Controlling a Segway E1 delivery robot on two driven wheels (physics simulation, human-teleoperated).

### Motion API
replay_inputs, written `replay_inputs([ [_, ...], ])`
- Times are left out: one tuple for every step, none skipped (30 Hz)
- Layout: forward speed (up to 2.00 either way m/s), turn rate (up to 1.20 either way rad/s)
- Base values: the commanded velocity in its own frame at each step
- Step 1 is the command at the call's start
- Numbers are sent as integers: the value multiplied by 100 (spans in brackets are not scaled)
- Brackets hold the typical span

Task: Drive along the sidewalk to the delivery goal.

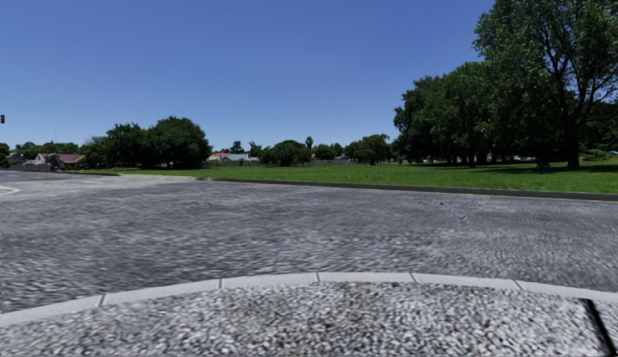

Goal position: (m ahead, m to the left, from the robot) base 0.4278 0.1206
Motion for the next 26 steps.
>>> replay_inputs([
  [0,0],
  [0,0],
  [0,0],
  [0,0],
  [0,0],
  [0,0],
  [0,0],
  [0,0],
  [0,0],
  [0,0],
  [0,0],
  [0,0],
  [0,0],
  [0,0],
  [0,0],
  [0,0],
  [0,0],
  [0,0],
  [0,0],
  [0,0],
  [0,0],
  [0,0],
  [0,0],
  [0,0],
  [0,0],
  [0,0],
])
